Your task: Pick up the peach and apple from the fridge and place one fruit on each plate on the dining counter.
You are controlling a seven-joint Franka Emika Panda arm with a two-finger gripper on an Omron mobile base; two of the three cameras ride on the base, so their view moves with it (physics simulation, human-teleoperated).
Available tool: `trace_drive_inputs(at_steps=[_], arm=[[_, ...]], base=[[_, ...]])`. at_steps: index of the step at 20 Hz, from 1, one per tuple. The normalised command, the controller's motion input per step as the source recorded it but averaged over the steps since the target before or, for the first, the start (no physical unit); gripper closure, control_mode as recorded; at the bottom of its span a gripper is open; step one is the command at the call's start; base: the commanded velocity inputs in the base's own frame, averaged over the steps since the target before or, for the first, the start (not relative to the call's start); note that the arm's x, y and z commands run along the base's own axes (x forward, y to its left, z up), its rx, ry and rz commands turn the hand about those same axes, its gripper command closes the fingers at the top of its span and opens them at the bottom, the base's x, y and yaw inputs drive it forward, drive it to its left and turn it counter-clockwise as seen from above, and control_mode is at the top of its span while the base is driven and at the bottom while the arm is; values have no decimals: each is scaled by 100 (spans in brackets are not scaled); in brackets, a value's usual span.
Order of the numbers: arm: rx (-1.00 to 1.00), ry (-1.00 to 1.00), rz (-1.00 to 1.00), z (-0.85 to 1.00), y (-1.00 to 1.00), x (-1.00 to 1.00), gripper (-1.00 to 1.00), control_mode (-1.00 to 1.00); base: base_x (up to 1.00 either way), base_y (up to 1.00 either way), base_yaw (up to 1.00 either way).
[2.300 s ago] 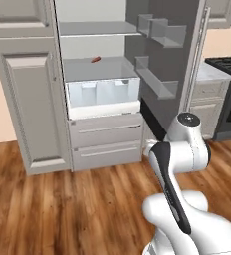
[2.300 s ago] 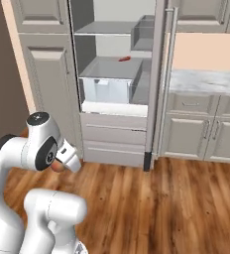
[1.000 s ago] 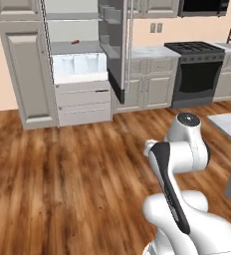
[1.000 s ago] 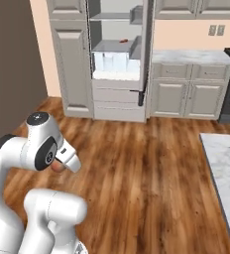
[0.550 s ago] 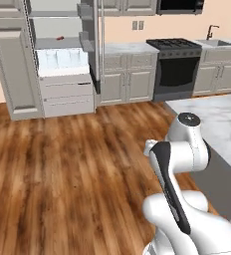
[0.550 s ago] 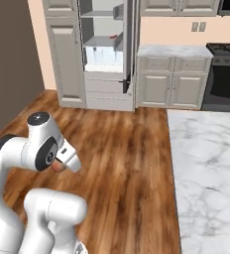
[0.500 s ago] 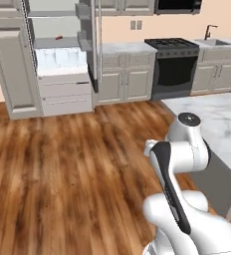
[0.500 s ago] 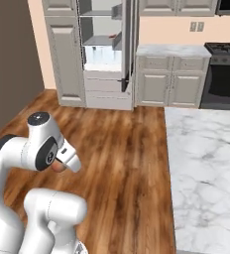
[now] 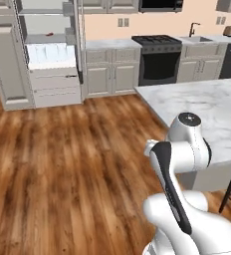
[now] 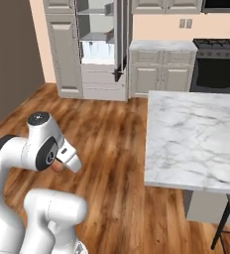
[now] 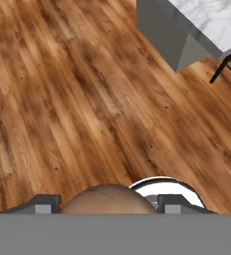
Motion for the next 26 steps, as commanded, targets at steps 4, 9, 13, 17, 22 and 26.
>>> trace_drive_inputs(at_steps=[4,9,13,17,22,26], arm=[[0,0,0,0,0,0,100,100],[0,0,0,0,0,0,100,100],[0,0,0,0,0,0,100,100],[0,0,0,0,0,0,100,100],[0,0,0,0,0,0,100,100],[0,0,0,0,0,0,100,100]], base=[[-22,-67,0],[0,-93,0],[0,-100,0],[0,-96,0],[0,-73,0],[0,-41,0]])
